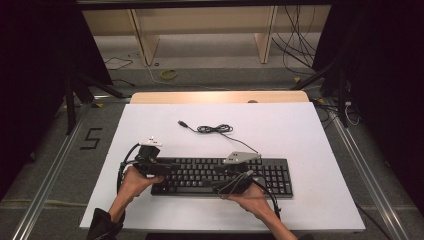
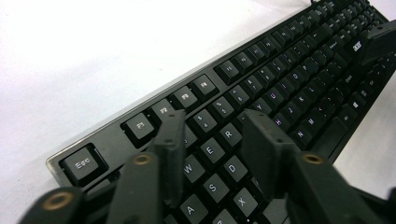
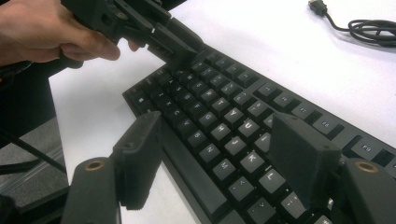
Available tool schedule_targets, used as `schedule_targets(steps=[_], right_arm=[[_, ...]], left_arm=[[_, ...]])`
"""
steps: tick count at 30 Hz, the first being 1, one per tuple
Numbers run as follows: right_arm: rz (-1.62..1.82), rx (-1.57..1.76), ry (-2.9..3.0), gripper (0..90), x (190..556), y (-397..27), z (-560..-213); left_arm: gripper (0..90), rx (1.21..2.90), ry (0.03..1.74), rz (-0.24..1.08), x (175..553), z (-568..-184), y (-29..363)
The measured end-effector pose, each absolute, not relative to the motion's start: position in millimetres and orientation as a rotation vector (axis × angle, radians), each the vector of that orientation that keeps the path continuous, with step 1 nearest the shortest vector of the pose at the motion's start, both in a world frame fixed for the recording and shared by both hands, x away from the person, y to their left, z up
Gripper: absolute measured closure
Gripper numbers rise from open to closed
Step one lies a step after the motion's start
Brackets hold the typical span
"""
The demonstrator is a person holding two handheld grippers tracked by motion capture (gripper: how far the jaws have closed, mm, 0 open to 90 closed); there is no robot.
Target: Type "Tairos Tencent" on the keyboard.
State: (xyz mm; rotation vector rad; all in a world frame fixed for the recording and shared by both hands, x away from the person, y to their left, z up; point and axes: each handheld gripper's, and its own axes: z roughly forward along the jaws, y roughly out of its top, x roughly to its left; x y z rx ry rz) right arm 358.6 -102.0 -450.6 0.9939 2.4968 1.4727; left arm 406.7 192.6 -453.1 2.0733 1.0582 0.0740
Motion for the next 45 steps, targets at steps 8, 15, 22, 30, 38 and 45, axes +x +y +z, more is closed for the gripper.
schedule_targets(steps=[8,15,22,30,38,45], right_arm=[[1.47,0.993,2.5,35.5,358,-102,-451],[1.466,0.989,2.502,35.5,358,-101,-451],[1.467,0.99,2.503,35.5,358,-101,-452],[1.468,0.991,2.502,35.5,358,-101,-452],[1.467,0.99,2.502,35.5,358,-101,-451],[1.469,0.983,2.502,35.7,358,-101,-451]], left_arm=[[73.5,2.119,1.047,0.066,410,-455,187],[81.7,2.167,1.024,0.055,410,-459,181],[86.9,2.19,1.019,0.058,412,-463,177],[88.9,2.221,1.025,0.066,412,-468,173],[89.0,2.224,1.026,0.084,410,-469,171],[81.1,2.172,1.007,0.073,406,-455,175]])
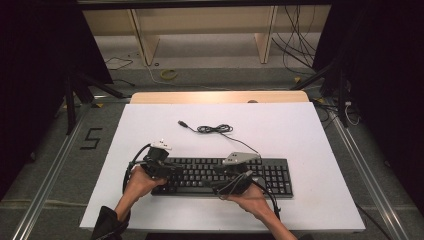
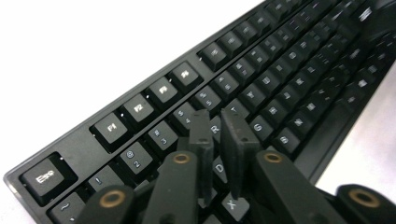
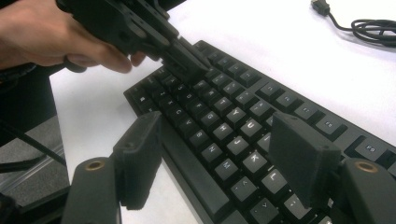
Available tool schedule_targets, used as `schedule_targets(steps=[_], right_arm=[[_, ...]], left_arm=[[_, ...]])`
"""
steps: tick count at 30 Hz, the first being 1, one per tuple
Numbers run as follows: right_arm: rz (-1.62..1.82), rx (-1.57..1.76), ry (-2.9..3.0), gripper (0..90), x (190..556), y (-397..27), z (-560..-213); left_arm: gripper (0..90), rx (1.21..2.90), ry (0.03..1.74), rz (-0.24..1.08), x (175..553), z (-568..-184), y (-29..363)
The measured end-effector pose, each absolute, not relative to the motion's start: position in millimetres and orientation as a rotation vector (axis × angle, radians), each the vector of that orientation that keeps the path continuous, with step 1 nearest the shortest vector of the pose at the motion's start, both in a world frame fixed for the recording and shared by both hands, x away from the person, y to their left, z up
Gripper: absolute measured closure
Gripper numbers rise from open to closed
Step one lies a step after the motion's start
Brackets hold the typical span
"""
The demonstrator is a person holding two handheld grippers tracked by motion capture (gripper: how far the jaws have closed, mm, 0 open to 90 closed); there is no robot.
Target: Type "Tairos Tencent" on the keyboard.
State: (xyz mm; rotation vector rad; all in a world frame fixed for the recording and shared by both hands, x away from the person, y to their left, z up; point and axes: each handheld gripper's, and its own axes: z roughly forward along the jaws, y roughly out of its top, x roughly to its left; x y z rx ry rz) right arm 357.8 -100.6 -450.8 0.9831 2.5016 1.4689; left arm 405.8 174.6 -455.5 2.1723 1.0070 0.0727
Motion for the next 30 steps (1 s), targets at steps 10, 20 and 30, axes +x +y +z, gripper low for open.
schedule_targets(steps=[10,20,30], right_arm=[[1.455,0.977,2.508,37.9,357,-98,-452],[1.421,0.953,2.521,49.1,358,-93,-453],[1.385,0.948,2.533,64.9,361,-88,-455]], left_arm=[[55.6,2.091,1.022,0.046,399,-449,181],[41.9,2.034,1.031,0.073,391,-447,186],[35.8,1.993,1.029,0.097,385,-447,190]])
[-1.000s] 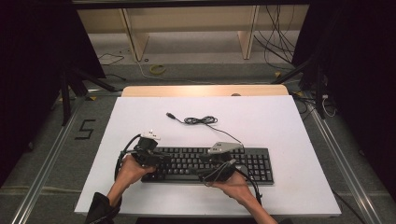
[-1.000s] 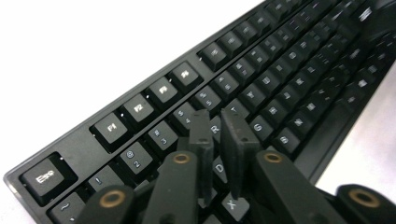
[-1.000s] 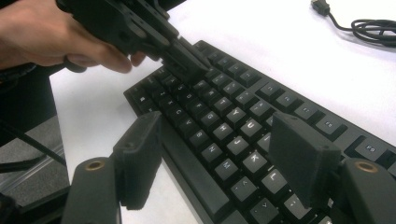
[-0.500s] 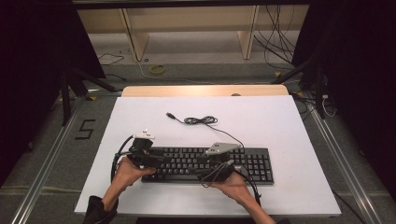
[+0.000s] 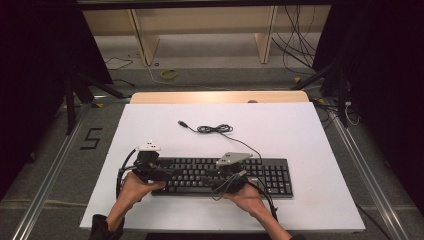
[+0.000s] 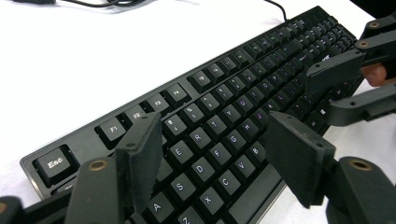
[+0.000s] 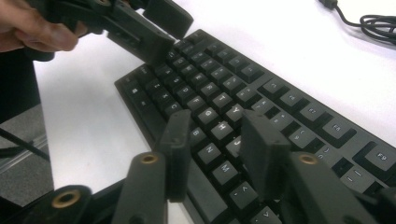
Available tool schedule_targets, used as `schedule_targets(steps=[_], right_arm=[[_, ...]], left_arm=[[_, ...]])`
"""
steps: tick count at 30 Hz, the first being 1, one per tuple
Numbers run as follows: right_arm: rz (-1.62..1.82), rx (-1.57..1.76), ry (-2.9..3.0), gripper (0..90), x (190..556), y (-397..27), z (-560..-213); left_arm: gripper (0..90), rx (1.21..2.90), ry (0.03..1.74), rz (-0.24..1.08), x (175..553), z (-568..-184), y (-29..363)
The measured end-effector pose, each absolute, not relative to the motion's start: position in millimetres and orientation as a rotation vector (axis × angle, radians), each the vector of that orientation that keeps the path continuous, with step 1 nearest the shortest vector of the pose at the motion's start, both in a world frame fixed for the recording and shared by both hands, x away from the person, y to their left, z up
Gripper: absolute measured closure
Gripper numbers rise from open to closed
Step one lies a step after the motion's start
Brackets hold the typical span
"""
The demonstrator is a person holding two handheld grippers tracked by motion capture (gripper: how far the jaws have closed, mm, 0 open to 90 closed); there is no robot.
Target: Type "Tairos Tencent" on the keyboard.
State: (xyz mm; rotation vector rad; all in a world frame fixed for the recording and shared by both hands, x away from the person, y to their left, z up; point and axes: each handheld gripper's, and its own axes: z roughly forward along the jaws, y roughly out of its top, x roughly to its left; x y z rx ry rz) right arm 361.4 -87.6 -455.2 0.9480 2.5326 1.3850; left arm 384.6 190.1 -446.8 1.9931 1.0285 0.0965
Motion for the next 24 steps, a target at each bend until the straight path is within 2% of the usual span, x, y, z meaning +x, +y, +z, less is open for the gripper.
schedule_targets(steps=[14,19,24], right_arm=[[1.306,0.938,2.565,84.9,367,-77,-461],[1.281,0.93,2.585,89.4,368,-73,-465],[1.254,0.923,2.601,90.0,368,-67,-468]], left_arm=[[33.2,1.959,1.028,0.105,379,-447,195],[32.7,1.947,1.026,0.109,377,-448,196],[32.4,1.937,1.024,0.106,375,-448,195]])
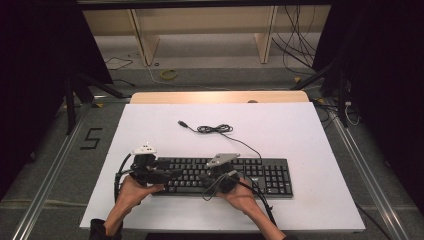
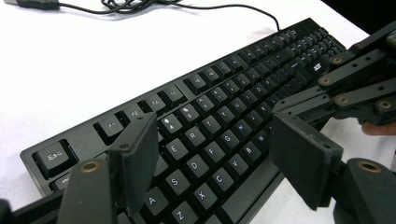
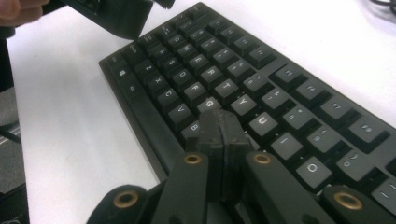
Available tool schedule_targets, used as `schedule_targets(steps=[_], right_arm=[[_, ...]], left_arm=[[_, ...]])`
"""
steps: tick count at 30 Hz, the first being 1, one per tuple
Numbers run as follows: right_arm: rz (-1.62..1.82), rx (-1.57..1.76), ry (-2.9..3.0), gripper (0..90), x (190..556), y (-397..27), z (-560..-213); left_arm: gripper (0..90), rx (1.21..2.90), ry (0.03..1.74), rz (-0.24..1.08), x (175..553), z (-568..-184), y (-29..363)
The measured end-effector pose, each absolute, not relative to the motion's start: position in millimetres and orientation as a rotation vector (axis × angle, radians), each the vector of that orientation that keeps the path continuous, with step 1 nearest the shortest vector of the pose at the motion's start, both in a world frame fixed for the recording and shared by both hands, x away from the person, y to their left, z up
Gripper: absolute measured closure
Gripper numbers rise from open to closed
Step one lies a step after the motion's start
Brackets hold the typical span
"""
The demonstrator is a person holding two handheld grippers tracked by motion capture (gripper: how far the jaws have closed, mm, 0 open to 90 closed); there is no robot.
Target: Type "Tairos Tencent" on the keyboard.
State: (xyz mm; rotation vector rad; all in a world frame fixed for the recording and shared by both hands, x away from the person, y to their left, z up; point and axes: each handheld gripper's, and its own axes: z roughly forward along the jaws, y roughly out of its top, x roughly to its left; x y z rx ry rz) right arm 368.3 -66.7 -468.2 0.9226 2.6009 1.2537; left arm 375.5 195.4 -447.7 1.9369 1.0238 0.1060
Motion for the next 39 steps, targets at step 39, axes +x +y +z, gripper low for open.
schedule_targets(steps=[39], right_arm=[[1.289,0.931,2.583,80.6,371,-70,-466]], left_arm=[[31.5,1.909,1.012,0.088,370,-452,197]])
